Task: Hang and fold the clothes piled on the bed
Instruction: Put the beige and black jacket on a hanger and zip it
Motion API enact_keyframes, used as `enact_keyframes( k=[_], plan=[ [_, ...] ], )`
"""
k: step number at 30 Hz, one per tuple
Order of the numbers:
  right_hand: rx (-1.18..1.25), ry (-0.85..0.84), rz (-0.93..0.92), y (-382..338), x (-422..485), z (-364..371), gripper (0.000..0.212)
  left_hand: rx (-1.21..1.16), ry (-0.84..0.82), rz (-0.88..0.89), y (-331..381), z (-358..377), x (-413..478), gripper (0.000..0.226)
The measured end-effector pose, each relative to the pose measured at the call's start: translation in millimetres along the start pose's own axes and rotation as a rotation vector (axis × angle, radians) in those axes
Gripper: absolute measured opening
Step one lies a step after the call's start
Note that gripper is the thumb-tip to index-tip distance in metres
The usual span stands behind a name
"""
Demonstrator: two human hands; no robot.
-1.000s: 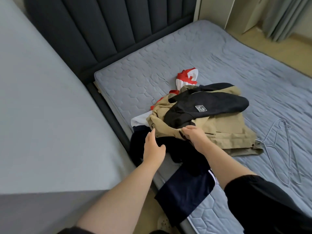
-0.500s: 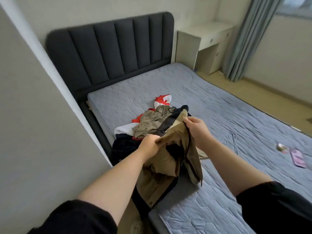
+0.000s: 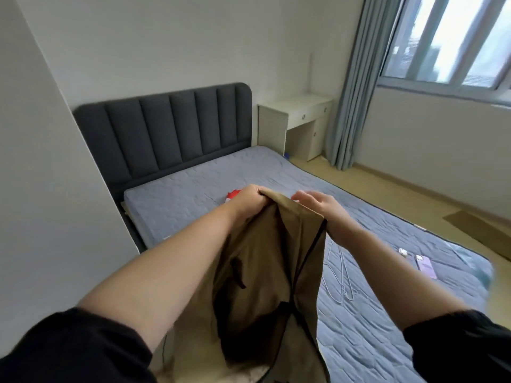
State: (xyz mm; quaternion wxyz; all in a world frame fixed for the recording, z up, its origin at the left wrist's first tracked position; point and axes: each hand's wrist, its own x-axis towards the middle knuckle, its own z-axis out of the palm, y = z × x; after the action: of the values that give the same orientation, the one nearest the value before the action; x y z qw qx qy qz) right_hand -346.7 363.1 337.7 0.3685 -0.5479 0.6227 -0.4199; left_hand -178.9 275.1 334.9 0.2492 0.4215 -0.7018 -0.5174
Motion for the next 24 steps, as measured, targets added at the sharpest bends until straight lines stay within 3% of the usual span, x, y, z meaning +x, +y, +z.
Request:
enact_keyframes(
  k=[2,6,7,11,13,17,18,21,24],
  plan=[
    [-0.064,-0.062,-0.009,-16.8,-8.9,-5.6,0.053,0.041,-0.021,0.031,21.3,2.3,-5.8,0.03],
    [0.006,-0.091,0.033,-40.8,-22.3,-9.0,0.087,0.07,-0.085,0.043,43.3,-3.9,-22.3,0.023],
    [0.003,-0.108,0.038,-46.1,-24.6,-9.2,0.087,0.093,-0.101,0.045,46.5,-7.2,-25.6,0.023],
    [-0.291,-0.274,0.095,-66.4,-26.4,0.6,0.031,0.2,-0.174,0.047,53.6,-25.0,-37.3,0.036],
    [-0.4,-0.338,0.144,-74.8,-25.5,10.2,0.021,0.293,-0.243,0.026,50.4,-35.6,-42.6,0.034],
    [-0.408,-0.326,0.242,-87.1,-27.8,32.3,0.069,0.368,-0.249,-0.026,38.3,-55.8,-51.0,0.022],
    [-0.432,-0.331,0.247,-89.3,-28.0,38.4,0.071,0.373,-0.23,-0.029,35.5,-59.8,-52.2,0.022],
    [-0.537,-0.38,0.262,-95.1,-26.6,57.7,0.044,0.385,-0.226,-0.011,28.9,-70.9,-54.9,0.026],
    [-0.658,-0.342,0.268,-99.3,-22.3,81.7,0.015,0.387,-0.25,0.018,20.4,-82.8,-57.1,0.045]
  ],
)
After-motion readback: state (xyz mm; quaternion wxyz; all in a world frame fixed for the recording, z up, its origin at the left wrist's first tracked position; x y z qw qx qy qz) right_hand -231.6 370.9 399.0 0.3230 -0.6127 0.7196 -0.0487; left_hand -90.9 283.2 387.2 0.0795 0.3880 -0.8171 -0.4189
